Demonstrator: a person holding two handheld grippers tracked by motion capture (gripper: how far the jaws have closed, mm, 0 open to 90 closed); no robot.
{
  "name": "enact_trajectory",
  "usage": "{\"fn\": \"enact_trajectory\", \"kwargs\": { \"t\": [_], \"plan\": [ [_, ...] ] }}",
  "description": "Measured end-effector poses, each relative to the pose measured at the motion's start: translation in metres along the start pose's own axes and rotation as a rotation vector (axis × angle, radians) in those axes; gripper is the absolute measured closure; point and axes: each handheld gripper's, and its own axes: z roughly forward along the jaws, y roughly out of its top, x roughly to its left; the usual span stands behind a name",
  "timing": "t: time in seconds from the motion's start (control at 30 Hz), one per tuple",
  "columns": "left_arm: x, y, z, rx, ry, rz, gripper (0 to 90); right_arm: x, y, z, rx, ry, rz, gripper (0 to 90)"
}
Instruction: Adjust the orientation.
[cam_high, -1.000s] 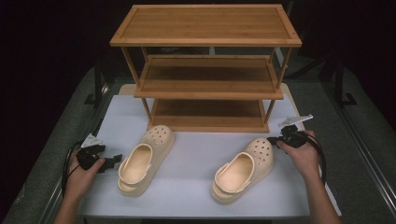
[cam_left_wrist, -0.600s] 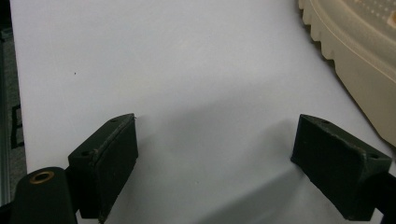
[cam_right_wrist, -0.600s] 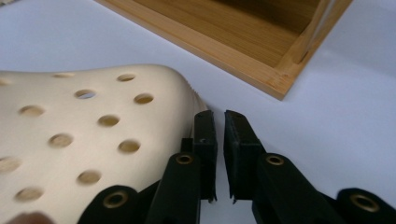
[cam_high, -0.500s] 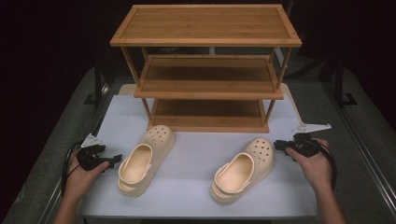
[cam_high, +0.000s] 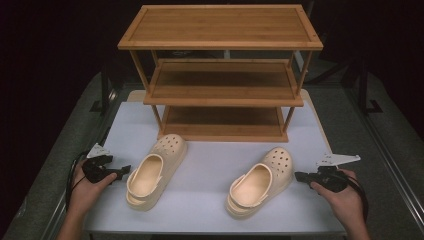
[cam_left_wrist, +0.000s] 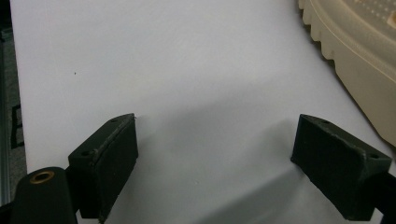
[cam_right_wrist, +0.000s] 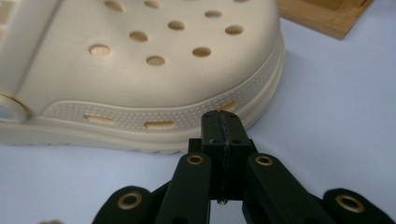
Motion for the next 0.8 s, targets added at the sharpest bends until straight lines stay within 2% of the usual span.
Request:
{"fn": "enact_trajectory", "kwargs": {
  "t": [0.2,0.5,0.8],
  "plan": [
    [0.0,0.0,0.0,0.0,0.0,0.0,13.5,-0.003,0.0,0.014,0.023,0.008,-0.002,89.8],
    [0.0,0.0,0.0,0.002,-0.001,-0.001,13.5,-0.005,0.002,0.015,0.023,0.016,-0.004,89.9],
    [0.0,0.0,0.0,0.002,-0.001,-0.001,13.5,-0.005,0.019,0.032,0.041,0.038,-0.017,89.9]
  ]
}}
